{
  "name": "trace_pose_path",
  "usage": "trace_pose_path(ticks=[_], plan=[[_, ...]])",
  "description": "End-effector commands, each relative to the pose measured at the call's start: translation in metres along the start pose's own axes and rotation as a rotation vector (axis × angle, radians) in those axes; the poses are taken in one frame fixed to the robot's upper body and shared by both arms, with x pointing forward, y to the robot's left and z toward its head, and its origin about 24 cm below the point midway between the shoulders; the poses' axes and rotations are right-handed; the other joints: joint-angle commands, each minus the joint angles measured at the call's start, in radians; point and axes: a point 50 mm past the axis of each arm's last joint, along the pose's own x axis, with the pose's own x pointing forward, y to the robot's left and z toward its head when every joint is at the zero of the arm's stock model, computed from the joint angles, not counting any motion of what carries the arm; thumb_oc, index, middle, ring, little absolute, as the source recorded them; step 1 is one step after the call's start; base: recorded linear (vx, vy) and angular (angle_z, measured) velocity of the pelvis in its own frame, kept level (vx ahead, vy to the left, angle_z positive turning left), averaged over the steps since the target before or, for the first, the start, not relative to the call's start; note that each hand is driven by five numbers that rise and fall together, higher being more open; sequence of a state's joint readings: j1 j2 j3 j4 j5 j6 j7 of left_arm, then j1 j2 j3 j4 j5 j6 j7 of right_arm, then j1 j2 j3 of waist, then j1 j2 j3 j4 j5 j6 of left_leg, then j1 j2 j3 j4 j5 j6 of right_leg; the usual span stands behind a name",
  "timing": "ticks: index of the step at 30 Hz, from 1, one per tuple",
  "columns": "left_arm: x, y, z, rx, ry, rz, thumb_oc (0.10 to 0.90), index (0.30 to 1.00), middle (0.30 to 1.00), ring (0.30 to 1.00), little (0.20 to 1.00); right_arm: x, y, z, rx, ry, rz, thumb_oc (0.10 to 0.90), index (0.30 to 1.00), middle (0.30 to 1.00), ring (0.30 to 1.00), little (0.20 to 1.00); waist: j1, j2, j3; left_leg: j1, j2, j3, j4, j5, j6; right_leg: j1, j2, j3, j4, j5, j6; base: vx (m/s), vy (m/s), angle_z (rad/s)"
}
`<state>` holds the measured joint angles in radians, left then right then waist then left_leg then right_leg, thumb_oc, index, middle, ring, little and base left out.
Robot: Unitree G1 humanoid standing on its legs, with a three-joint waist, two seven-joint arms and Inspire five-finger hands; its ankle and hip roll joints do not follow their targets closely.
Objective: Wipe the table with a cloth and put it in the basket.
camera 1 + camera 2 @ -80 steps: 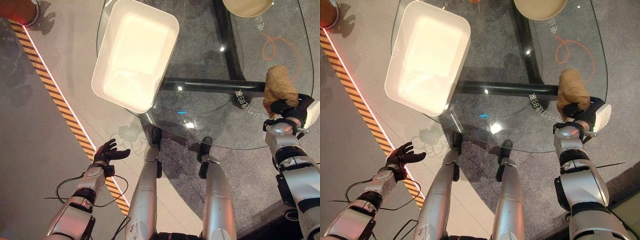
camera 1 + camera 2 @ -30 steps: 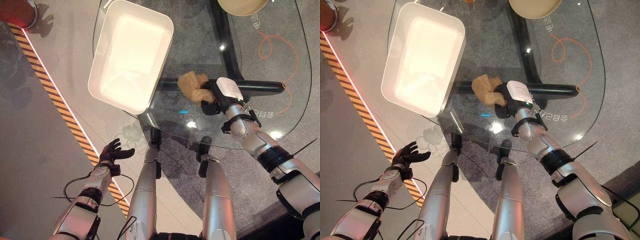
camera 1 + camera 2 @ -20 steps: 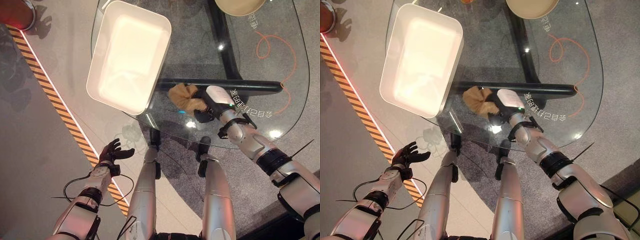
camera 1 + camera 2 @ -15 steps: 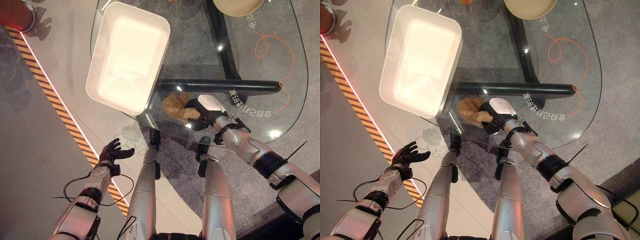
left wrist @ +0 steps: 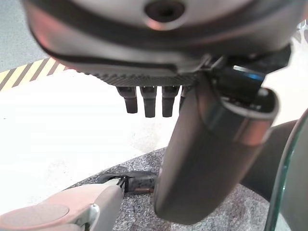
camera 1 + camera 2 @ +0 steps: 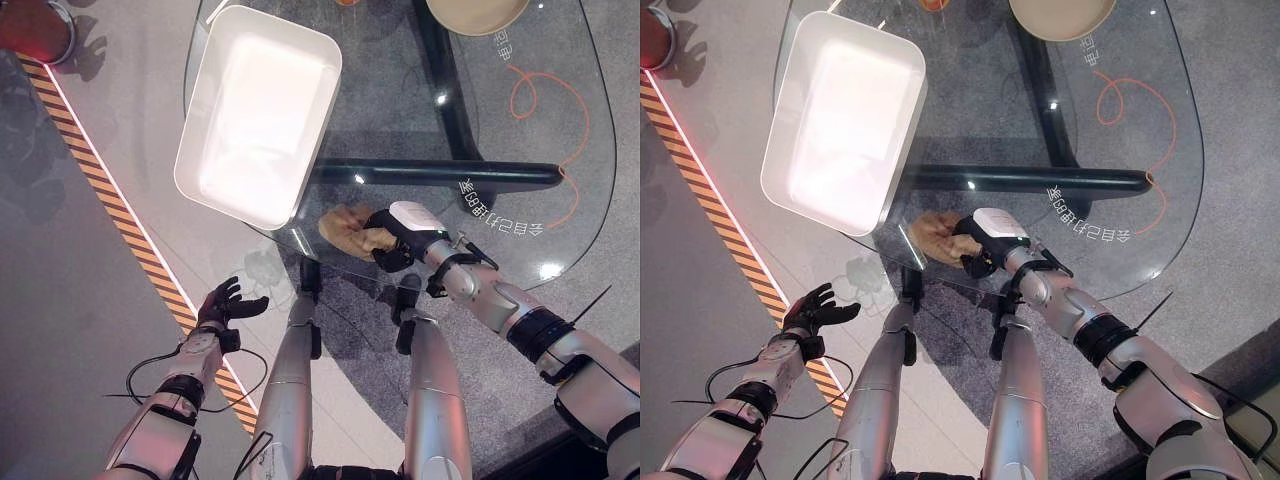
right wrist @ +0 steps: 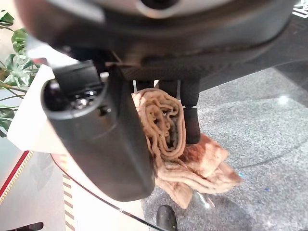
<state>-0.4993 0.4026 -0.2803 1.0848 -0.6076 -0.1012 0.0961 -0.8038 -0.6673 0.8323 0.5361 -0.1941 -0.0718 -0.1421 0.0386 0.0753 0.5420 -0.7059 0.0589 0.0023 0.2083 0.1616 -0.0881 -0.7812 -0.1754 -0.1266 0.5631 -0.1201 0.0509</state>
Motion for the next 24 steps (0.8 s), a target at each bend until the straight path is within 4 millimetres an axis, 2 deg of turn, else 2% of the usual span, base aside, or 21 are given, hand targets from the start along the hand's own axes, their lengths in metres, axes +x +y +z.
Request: trace_pose_path(ticks=[1, 7, 9, 11, 12, 15, 24], plan=[[-0.004, 0.028, -0.004, -0.038, -0.045, 0.153, 0.8, 0.9, 0.9, 0.9, 0.9, 0.004, -0.012, 0.042, 0.104, -0.185, -0.15, 0.1, 0.3, 0.3, 0.3, 0.2, 0.002, -0.021, -0.022, 0.002, -0.063, 0.044, 0.131, -0.144, 0.043, 0.039, 0.029, -0.058, -0.133, 0.08, 0.013, 0.0, 0.0, 0.0], [-0.005, 0.033, 0.012, -0.152, -0.147, 0.214, 0.8, 0.9, 0.9, 0.9, 0.9, 0.005, -0.03, 0.033, 0.207, -0.129, -0.322, 0.1, 0.3, 0.3, 0.3, 0.2, 0.006, -0.017, -0.022, 0.004, -0.061, 0.042, 0.129, -0.143, 0.044, 0.035, 0.031, -0.054, -0.126, 0.08, 0.012, 0.0, 0.0, 0.0], [-0.006, 0.034, 0.021, -0.238, -0.203, 0.231, 0.8, 0.9, 0.9, 0.9, 0.9, 0.005, -0.036, 0.032, 0.248, -0.109, -0.392, 0.1, 0.3, 0.3, 0.3, 0.2, 0.007, -0.017, -0.022, 0.007, -0.059, 0.042, 0.13, -0.144, 0.044, 0.038, 0.031, -0.052, -0.121, 0.077, 0.012, 0.0, 0.0, 0.0], [-0.008, 0.033, 0.039, -0.342, -0.302, 0.223, 0.8, 0.9, 0.9, 0.9, 0.9, 0.004, -0.047, 0.028, 0.301, -0.091, -0.479, 0.1, 0.3, 0.3, 0.3, 0.2, 0.008, -0.015, -0.022, 0.008, -0.059, 0.038, 0.131, -0.145, 0.046, 0.037, 0.032, -0.05, -0.114, 0.074, 0.012, 0.0, 0.0, 0.0], [-0.008, 0.033, 0.039, -0.342, -0.302, 0.223, 0.8, 0.9, 0.9, 0.9, 0.9, 0.004, -0.047, 0.028, 0.301, -0.091, -0.479, 0.1, 0.3, 0.3, 0.3, 0.2, 0.009, -0.015, -0.022, 0.008, -0.059, 0.038, 0.131, -0.145, 0.046, 0.037, 0.032, -0.05, -0.114, 0.074, 0.012, 0.0, 0.0, 0.0], [-0.013, 0.03, 0.065, -0.419, -0.416, 0.207, 0.8, 0.9, 0.9, 0.9, 0.9, -0.001, -0.06, 0.024, 0.343, -0.079, -0.58, 0.1, 0.3, 0.3, 0.3, 0.2, 0.011, -0.009, -0.022, 0.009, -0.062, 0.034, 0.124, -0.145, 0.051, 0.036, 0.036, -0.046, -0.107, 0.073, 0.014, 0.0, 0.0, 0.0], [-0.022, 0.04, 0.098, -0.558, -0.577, 0.209, 0.8, 0.9, 0.9, 0.9, 0.9, -0.017, -0.082, 0.025, 0.427, -0.136, -0.742, 0.1, 0.3, 0.3, 0.3, 0.2, 0.0, -0.011, -0.022, 0.014, -0.061, 0.038, 0.122, -0.151, 0.057, 0.039, 0.039, -0.043, -0.106, 0.069, 0.013, 0.0, 0.0, 0.0]])
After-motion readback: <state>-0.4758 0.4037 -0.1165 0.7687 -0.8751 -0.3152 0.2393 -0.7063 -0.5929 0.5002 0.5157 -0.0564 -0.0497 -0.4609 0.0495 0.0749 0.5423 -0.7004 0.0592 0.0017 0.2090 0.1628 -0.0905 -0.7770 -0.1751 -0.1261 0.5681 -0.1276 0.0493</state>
